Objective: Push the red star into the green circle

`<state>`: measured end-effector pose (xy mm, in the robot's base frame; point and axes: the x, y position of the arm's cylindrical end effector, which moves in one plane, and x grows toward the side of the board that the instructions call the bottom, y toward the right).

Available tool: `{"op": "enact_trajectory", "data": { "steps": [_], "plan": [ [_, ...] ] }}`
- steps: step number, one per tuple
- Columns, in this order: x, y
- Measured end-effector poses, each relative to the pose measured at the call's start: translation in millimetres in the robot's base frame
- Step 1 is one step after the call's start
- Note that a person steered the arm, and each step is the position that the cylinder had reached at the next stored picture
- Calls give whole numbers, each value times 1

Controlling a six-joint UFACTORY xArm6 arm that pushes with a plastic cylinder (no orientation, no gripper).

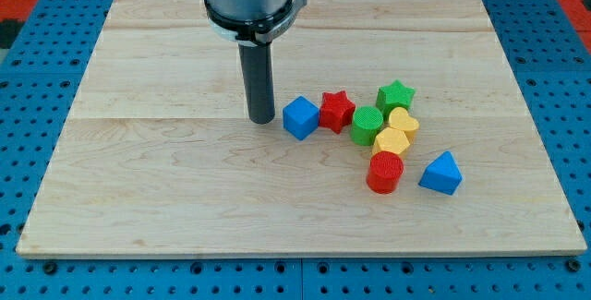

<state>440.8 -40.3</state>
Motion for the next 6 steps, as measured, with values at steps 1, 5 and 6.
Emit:
{"op": "enact_trajectory", "data": {
  "steps": [1,5,6],
  "plan": [
    [20,61],
    [-22,21],
    [-25,96]
  ]
}}
